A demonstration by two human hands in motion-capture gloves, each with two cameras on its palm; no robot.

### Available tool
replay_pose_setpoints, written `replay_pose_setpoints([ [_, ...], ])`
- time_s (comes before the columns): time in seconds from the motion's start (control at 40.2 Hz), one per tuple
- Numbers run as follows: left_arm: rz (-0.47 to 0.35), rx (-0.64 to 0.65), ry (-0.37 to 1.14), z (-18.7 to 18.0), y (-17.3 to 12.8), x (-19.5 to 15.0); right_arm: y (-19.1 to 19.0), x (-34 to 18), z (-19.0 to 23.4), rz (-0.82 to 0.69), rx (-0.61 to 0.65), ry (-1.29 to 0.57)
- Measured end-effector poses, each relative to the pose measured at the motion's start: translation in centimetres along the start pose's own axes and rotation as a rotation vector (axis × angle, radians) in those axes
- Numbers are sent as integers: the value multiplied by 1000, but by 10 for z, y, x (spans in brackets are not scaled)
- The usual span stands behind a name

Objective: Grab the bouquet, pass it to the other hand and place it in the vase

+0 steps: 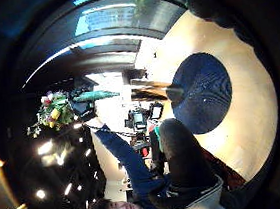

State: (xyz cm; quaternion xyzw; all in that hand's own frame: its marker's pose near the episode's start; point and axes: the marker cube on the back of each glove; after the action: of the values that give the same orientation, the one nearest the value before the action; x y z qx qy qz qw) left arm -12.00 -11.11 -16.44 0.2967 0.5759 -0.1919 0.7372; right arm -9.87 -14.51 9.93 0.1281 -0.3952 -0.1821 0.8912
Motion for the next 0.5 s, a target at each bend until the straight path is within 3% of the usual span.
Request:
replay_pose_setpoints([
  [0.05, -15, -5, -22, -3, 1, -11, -1, -1, -2, -8, 46, 65],
  [0.124, -50, -58, -42, -9, 5, -32, 1, 6, -3, 127, 79, 164],
  [0.224, -171, -306, -78, -21, 9, -111, 4, 15, 1, 175, 70, 189],
  [0.323, -289, -478, -244, -53, 33, -201, 8, 28, 2, 172, 49, 172],
  [0.398, -335, -543, -316, -73, 58, -239, 10, 37, 4, 130, 31, 118],
  [0.498, -350, -581, -338, -87, 75, -261, 16, 45, 6, 131, -9, 60],
])
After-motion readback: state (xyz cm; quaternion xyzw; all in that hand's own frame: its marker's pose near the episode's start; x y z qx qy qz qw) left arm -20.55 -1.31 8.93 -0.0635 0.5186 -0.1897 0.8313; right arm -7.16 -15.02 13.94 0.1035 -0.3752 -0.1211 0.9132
